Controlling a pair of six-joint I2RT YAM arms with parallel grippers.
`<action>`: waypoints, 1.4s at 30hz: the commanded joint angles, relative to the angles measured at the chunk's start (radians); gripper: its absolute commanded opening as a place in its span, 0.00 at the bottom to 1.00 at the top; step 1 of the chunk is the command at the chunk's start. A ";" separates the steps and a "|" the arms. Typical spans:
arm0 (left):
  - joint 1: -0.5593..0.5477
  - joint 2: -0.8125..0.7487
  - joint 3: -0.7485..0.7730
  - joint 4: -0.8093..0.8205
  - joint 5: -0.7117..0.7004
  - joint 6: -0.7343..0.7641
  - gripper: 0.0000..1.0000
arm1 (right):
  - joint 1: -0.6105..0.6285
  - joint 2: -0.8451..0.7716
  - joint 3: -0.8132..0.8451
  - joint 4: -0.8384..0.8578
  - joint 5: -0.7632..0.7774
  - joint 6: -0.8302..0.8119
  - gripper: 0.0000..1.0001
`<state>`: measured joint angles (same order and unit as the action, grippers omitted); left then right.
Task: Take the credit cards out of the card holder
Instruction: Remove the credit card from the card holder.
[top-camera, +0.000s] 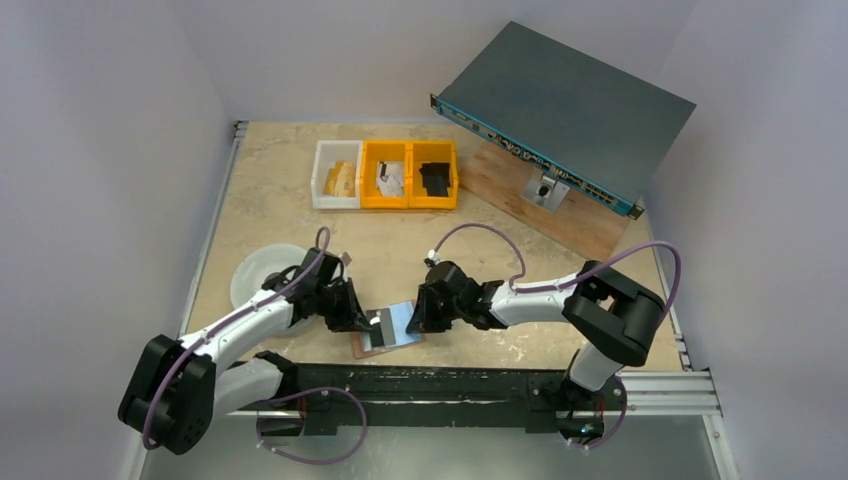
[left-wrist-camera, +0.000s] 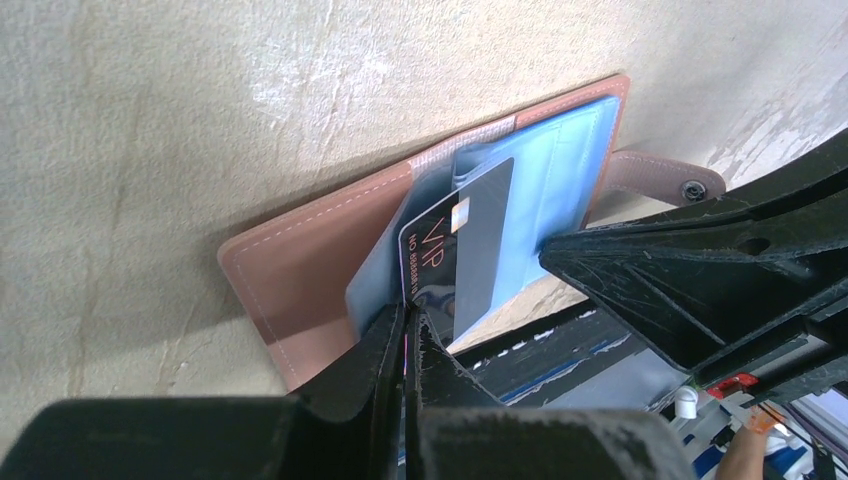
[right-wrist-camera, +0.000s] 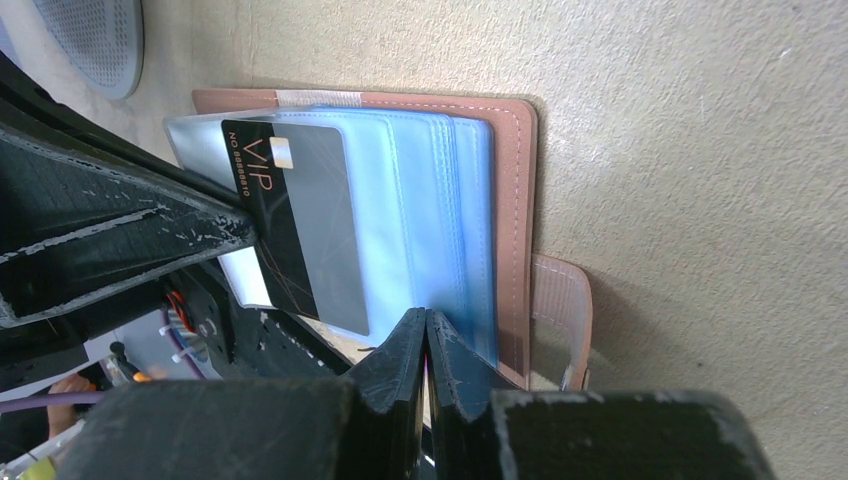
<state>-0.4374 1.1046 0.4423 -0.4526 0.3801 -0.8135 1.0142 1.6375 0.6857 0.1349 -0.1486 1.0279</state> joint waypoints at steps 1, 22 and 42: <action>0.014 -0.032 0.048 -0.052 -0.050 0.037 0.00 | -0.013 0.025 -0.038 -0.107 0.076 -0.023 0.04; 0.015 -0.170 0.220 -0.317 -0.158 0.097 0.00 | -0.015 -0.037 0.026 -0.161 0.087 -0.046 0.05; 0.033 -0.282 0.254 -0.110 0.071 -0.039 0.00 | -0.026 -0.294 0.066 -0.017 0.036 -0.054 0.63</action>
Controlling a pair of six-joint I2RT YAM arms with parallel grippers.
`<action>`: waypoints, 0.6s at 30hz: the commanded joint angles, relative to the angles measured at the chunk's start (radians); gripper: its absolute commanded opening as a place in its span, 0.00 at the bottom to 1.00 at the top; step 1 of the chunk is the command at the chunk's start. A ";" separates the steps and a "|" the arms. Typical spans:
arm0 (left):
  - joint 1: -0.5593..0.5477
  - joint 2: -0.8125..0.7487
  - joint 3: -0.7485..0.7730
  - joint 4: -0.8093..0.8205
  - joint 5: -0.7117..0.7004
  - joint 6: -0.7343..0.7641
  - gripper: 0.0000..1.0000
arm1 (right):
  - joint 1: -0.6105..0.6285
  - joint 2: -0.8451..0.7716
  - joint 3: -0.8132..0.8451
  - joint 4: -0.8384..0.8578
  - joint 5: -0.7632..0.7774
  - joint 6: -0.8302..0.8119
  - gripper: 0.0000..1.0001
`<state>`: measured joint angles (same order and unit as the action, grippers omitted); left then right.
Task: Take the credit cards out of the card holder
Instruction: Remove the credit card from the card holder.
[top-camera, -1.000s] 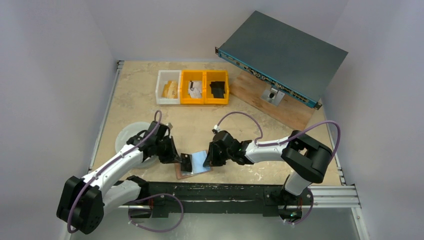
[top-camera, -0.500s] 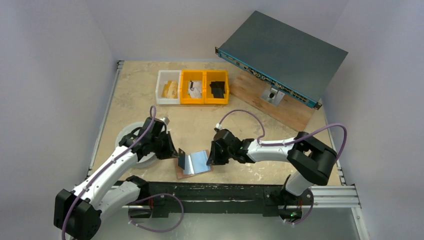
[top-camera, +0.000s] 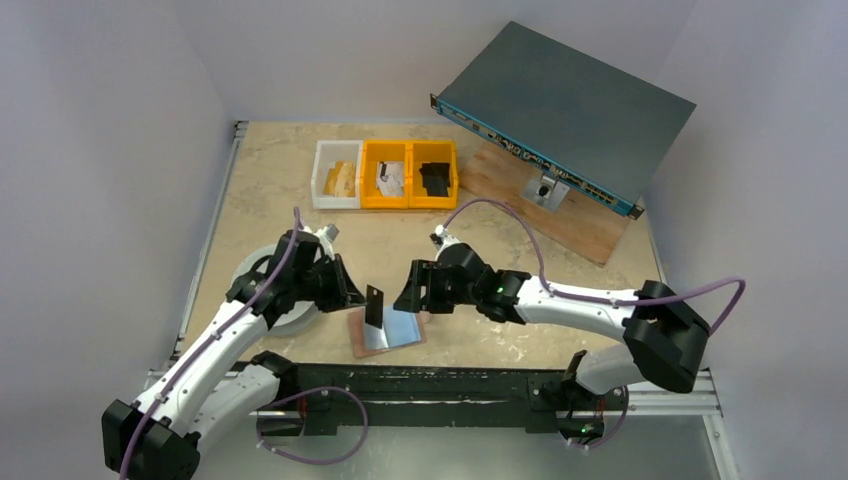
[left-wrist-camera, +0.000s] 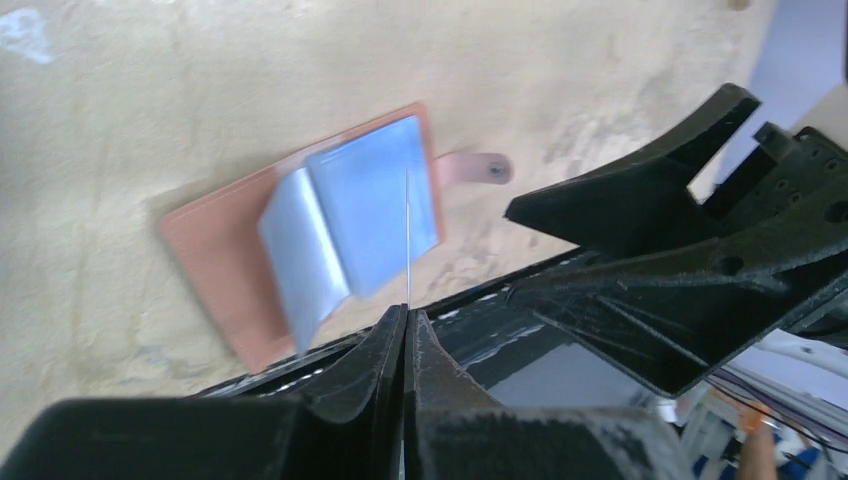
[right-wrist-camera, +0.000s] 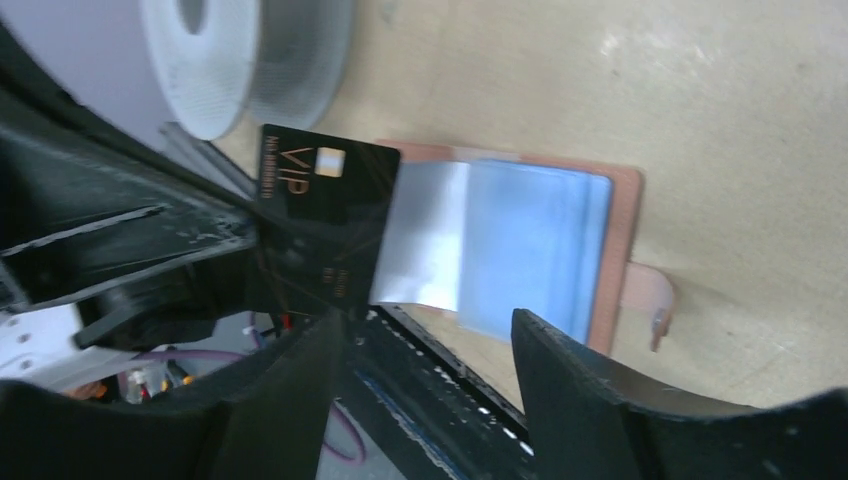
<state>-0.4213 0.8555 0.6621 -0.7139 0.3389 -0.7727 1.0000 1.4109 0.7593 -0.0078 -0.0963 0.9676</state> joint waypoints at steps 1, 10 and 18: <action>0.022 -0.038 0.033 0.179 0.132 -0.101 0.00 | -0.015 -0.085 -0.024 0.158 -0.025 0.016 0.64; 0.061 -0.026 -0.054 0.541 0.299 -0.347 0.00 | -0.121 -0.214 -0.194 0.463 -0.143 0.147 0.67; 0.063 0.012 -0.094 0.681 0.344 -0.426 0.00 | -0.180 -0.203 -0.274 0.695 -0.242 0.276 0.58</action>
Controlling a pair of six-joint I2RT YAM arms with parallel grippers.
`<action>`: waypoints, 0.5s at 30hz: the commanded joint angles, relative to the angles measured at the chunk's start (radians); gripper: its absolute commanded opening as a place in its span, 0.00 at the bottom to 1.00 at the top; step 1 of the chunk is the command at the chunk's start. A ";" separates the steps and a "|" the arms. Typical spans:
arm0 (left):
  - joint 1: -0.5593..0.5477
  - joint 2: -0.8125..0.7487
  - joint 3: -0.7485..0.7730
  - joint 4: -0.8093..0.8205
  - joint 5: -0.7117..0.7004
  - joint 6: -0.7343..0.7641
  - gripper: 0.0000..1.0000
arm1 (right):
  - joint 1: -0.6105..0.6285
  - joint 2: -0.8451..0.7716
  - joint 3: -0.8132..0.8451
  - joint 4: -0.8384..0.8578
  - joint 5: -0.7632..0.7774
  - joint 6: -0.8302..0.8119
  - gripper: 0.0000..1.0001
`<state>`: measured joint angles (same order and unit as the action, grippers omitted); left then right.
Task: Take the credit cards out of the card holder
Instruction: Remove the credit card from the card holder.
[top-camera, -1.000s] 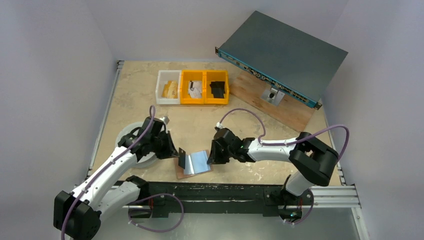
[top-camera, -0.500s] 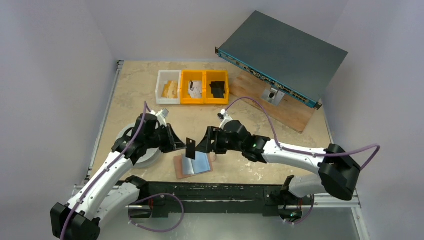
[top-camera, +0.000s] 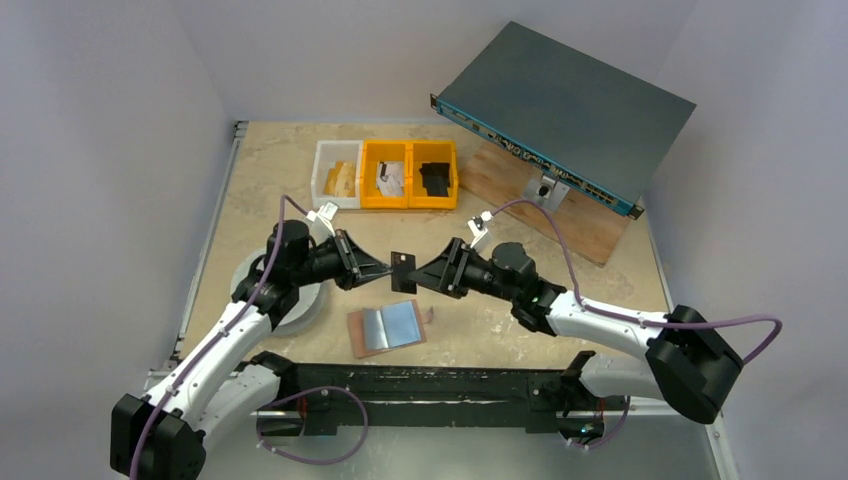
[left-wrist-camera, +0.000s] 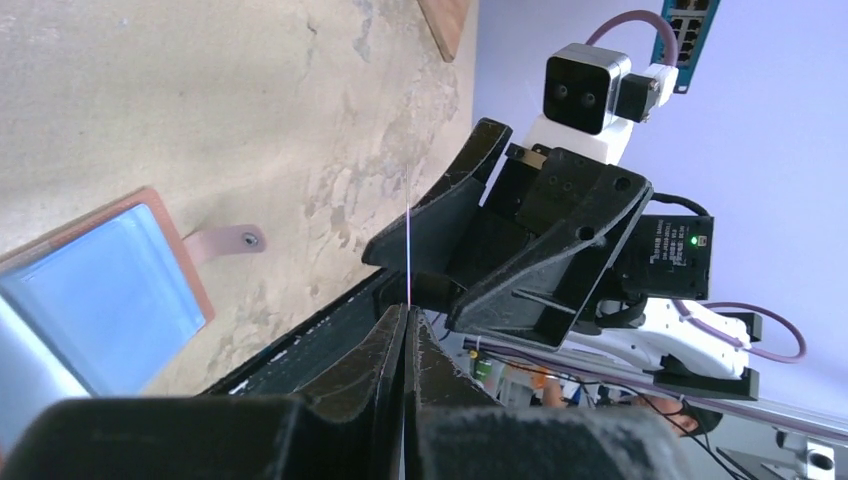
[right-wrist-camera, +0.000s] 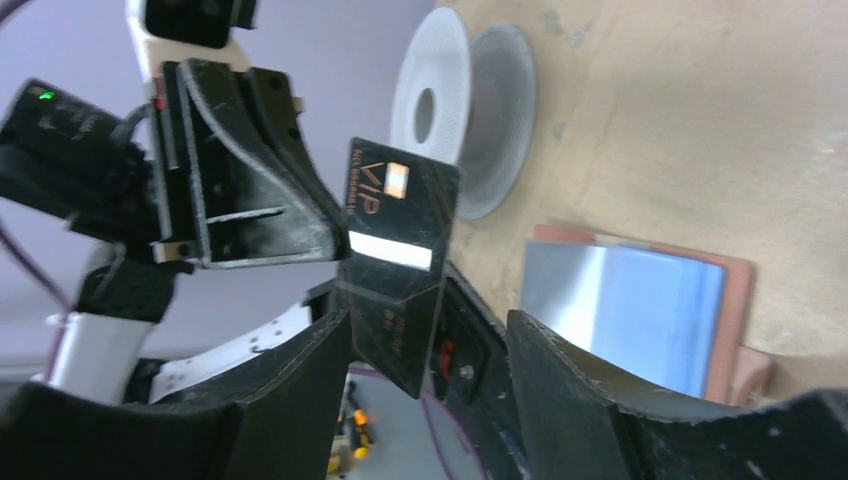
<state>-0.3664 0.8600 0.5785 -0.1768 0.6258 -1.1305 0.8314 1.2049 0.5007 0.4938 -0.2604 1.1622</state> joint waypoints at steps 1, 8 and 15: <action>0.008 0.010 -0.015 0.152 0.061 -0.075 0.00 | -0.013 0.010 -0.021 0.213 -0.083 0.094 0.55; 0.009 0.022 -0.033 0.199 0.078 -0.089 0.00 | -0.027 0.047 -0.054 0.311 -0.116 0.153 0.34; 0.008 0.036 -0.038 0.206 0.097 -0.086 0.00 | -0.032 0.048 -0.058 0.318 -0.123 0.164 0.06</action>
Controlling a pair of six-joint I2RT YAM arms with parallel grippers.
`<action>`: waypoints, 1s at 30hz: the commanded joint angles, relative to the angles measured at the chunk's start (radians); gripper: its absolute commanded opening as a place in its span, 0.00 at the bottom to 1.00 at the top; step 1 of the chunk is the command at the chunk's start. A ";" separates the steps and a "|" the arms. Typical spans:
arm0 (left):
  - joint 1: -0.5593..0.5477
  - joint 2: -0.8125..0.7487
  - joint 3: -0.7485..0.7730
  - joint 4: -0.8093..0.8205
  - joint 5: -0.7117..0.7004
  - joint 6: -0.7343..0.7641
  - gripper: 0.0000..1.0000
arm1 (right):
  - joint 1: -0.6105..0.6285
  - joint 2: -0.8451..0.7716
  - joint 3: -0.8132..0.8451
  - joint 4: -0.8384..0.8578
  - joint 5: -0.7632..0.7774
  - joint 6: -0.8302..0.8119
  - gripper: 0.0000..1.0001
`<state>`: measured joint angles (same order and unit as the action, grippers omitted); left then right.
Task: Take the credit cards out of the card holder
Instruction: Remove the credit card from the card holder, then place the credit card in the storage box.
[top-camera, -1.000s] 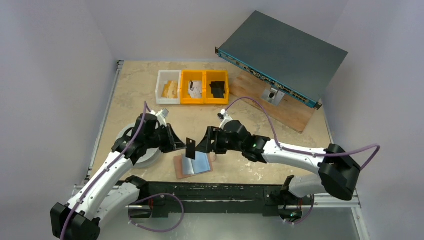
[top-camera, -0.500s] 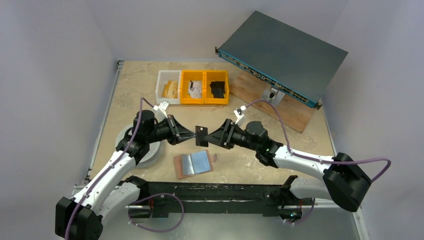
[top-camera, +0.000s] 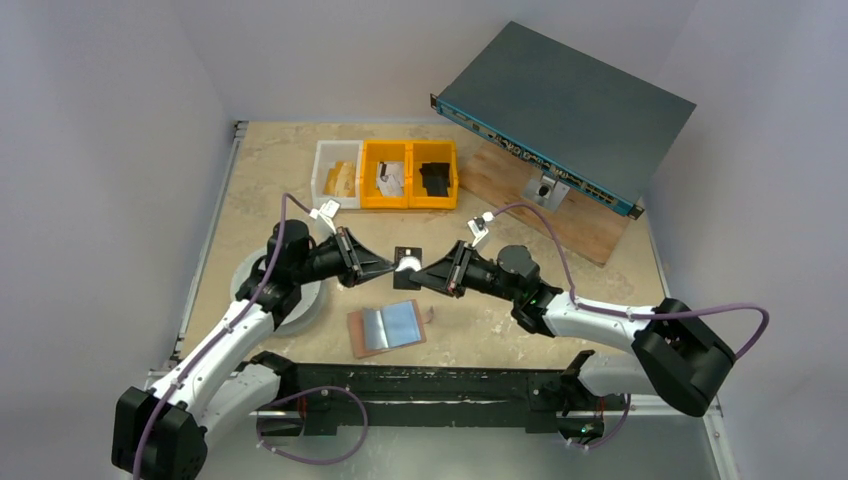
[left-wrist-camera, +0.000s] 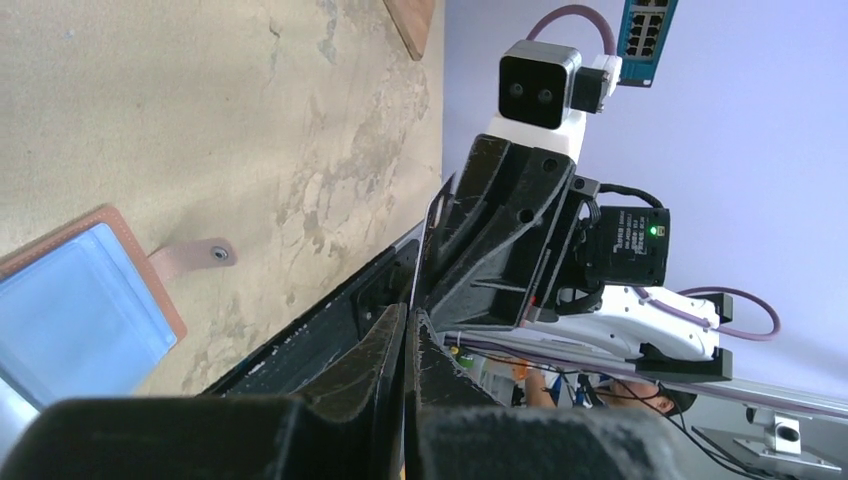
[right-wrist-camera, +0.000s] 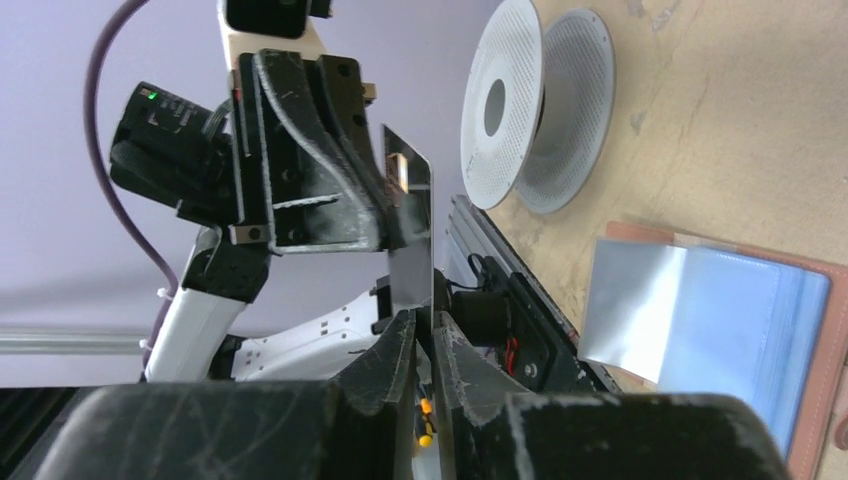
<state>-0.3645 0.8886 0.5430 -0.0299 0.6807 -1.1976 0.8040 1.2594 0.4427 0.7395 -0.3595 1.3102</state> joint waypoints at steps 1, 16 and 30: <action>0.007 0.012 -0.003 0.054 0.045 -0.015 0.00 | -0.005 -0.006 0.003 0.067 -0.024 0.012 0.02; 0.006 -0.040 0.240 -0.658 -0.300 0.379 0.85 | -0.006 -0.032 0.354 -0.705 0.314 -0.348 0.00; 0.006 -0.064 0.322 -0.825 -0.415 0.504 0.88 | -0.006 0.573 1.121 -1.308 0.955 -0.725 0.00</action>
<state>-0.3603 0.8314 0.8055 -0.8207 0.2852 -0.7460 0.8017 1.7199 1.4109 -0.3828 0.3557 0.7113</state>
